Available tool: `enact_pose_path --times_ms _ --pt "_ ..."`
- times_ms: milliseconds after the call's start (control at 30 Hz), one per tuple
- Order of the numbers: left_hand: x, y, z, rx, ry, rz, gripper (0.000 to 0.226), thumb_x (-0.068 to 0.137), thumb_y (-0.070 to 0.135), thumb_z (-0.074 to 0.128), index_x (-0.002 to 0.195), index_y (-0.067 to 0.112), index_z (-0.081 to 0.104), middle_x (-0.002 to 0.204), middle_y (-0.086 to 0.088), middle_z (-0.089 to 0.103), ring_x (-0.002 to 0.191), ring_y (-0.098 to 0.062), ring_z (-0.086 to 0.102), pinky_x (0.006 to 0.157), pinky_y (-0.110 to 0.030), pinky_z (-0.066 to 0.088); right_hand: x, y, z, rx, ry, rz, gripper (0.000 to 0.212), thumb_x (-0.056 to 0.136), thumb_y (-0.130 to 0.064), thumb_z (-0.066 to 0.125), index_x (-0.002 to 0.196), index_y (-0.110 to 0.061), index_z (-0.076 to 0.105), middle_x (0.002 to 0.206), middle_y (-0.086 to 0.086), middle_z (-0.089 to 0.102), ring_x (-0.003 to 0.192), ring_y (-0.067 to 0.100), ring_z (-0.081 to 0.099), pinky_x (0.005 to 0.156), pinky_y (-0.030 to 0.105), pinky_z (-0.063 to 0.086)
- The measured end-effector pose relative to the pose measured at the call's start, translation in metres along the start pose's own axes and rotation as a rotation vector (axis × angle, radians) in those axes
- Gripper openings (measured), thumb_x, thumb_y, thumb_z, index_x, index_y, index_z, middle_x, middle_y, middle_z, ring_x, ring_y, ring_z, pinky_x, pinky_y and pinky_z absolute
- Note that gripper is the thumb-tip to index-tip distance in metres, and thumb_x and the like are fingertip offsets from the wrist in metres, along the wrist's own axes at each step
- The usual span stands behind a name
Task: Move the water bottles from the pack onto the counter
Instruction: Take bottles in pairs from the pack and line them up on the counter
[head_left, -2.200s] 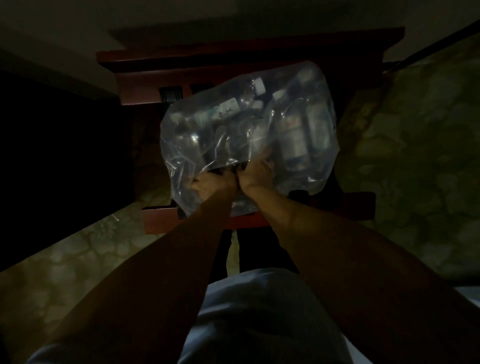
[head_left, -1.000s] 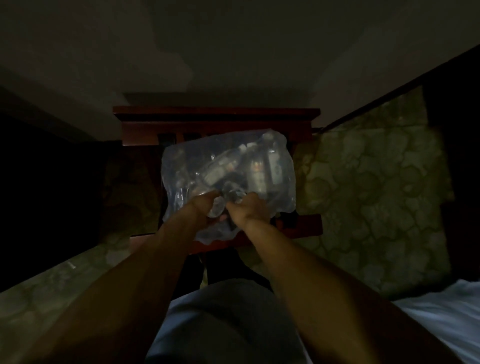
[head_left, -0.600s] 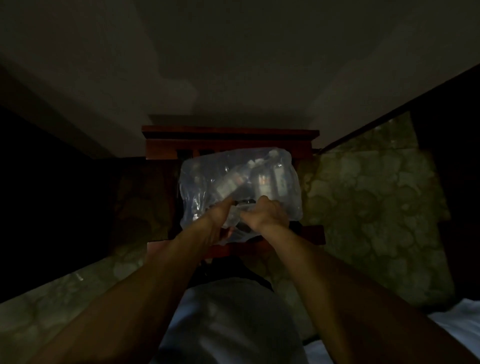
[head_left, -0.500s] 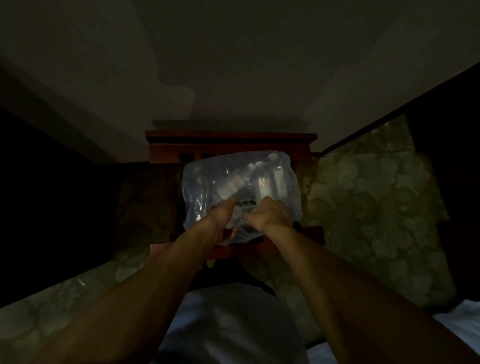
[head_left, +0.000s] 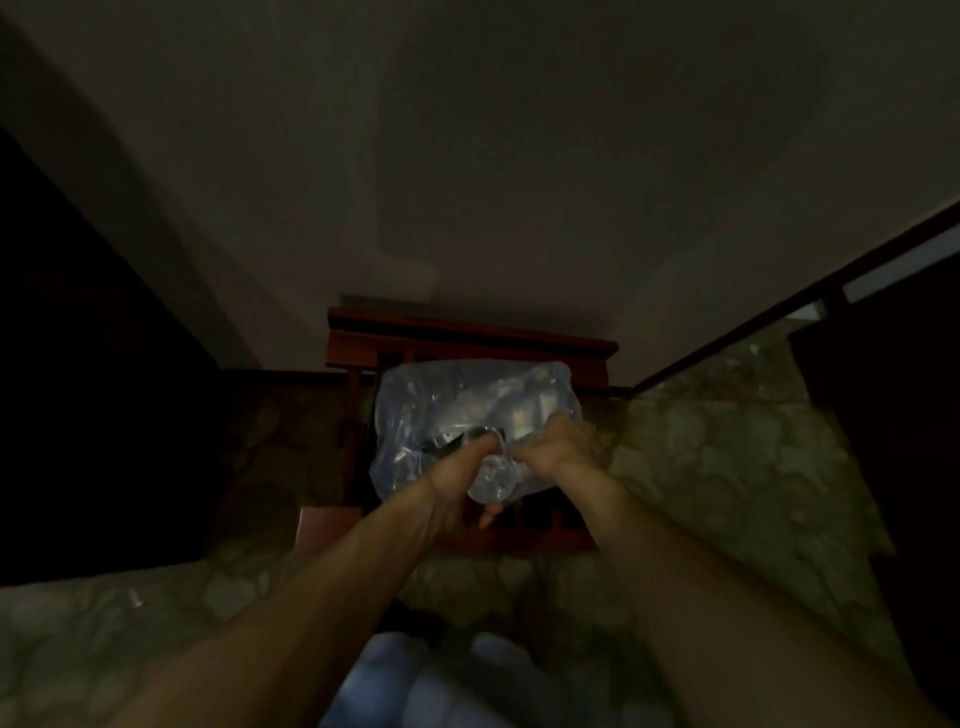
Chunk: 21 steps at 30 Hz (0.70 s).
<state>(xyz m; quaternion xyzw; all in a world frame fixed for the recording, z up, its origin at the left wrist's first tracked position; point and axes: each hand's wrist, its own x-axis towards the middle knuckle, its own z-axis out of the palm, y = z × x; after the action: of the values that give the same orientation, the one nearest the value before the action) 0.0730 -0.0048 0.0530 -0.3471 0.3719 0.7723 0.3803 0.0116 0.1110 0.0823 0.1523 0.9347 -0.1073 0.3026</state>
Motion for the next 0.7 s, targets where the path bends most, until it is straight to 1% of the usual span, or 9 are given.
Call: enact_pose_path --times_ms 67,100,167,300,433,500,567,600,700 --pt "-0.010 -0.002 0.008 -0.048 -0.035 0.041 0.031 0.092 0.033 0.053 0.101 0.004 0.059 0.081 -0.011 0.058 0.061 -0.019 0.052 0.049 -0.026 0.039 -0.004 0.005 -0.008 0.267 -0.042 0.047 0.034 0.078 -0.043 0.072 0.087 -0.016 0.053 0.093 0.006 0.057 0.080 0.020 0.057 0.072 0.031 0.052" --pt "-0.017 -0.005 0.013 -0.080 -0.036 0.059 0.030 0.091 0.032 0.055 0.107 0.006 0.058 0.089 -0.012 0.060 0.068 -0.019 0.055 0.054 -0.028 0.041 -0.011 0.010 -0.011 0.426 -0.069 0.077 0.034 0.078 -0.039 0.073 0.093 -0.016 0.054 0.094 0.006 0.059 0.084 0.021 0.059 0.072 0.033 0.054" --pt "-0.031 -0.012 0.022 -0.134 -0.022 0.094 0.033 0.089 0.028 0.058 0.117 0.010 0.056 0.100 -0.010 0.062 0.081 -0.020 0.058 0.062 -0.030 0.045 -0.024 0.022 -0.019 0.697 -0.119 0.110 0.033 0.079 -0.033 0.073 0.102 -0.017 0.054 0.103 0.007 0.063 0.091 0.023 0.061 0.064 0.032 0.052" --pt "-0.063 -0.018 0.034 -0.127 -0.067 0.151 0.030 0.087 0.024 0.058 0.112 0.008 0.058 0.094 -0.012 0.064 0.077 -0.022 0.062 0.064 -0.030 0.050 -0.050 0.043 -0.033 1.058 -0.202 0.078 0.043 0.078 -0.029 0.073 0.115 -0.014 0.056 0.112 0.009 0.067 0.096 0.023 0.066 0.057 0.029 0.050" --pt "-0.098 -0.014 0.052 -0.161 -0.110 0.269 0.024 0.087 0.016 0.056 0.108 0.005 0.058 0.095 -0.010 0.063 0.081 -0.022 0.063 0.061 -0.029 0.057 -0.075 0.058 -0.054 1.180 -0.233 -0.019 0.054 0.073 -0.032 0.076 0.120 -0.014 0.056 0.113 0.008 0.065 0.093 0.022 0.067 0.052 0.028 0.055" --pt "-0.113 -0.009 0.059 -0.141 -0.103 0.374 0.027 0.087 0.013 0.057 0.113 0.005 0.057 0.103 -0.012 0.063 0.089 -0.024 0.064 0.068 -0.032 0.059 -0.086 0.057 -0.069 1.242 -0.282 -0.073 0.045 0.072 -0.029 0.078 0.110 -0.013 0.061 0.107 0.010 0.066 0.089 0.023 0.068 0.053 0.029 0.056" --pt "-0.131 -0.003 0.063 -0.082 -0.089 0.473 0.027 0.086 0.013 0.059 0.111 0.006 0.058 0.106 -0.013 0.063 0.094 -0.026 0.064 0.079 -0.035 0.055 -0.099 0.052 -0.090 1.279 -0.358 -0.149 0.035 0.070 -0.025 0.080 0.098 -0.011 0.065 0.101 0.012 0.067 0.084 0.023 0.068 0.054 0.031 0.057" --pt "-0.142 0.000 0.064 -0.062 -0.082 0.515 0.027 0.086 0.013 0.059 0.112 0.005 0.058 0.108 -0.014 0.063 0.096 -0.026 0.064 0.083 -0.035 0.054 -0.106 0.049 -0.100 1.289 -0.388 -0.197 0.035 0.070 -0.024 0.081 0.098 -0.010 0.065 0.100 0.013 0.067 0.081 0.023 0.068 0.055 0.032 0.057" --pt "-0.179 0.016 0.067 0.015 -0.074 0.640 0.030 0.089 0.017 0.057 0.116 0.005 0.059 0.105 -0.012 0.065 0.090 -0.022 0.065 0.075 -0.032 0.056 -0.127 0.037 -0.128 1.319 -0.467 -0.375 0.039 0.072 -0.018 0.080 0.107 -0.008 0.065 0.099 0.015 0.068 0.081 0.024 0.069 0.065 0.037 0.059"
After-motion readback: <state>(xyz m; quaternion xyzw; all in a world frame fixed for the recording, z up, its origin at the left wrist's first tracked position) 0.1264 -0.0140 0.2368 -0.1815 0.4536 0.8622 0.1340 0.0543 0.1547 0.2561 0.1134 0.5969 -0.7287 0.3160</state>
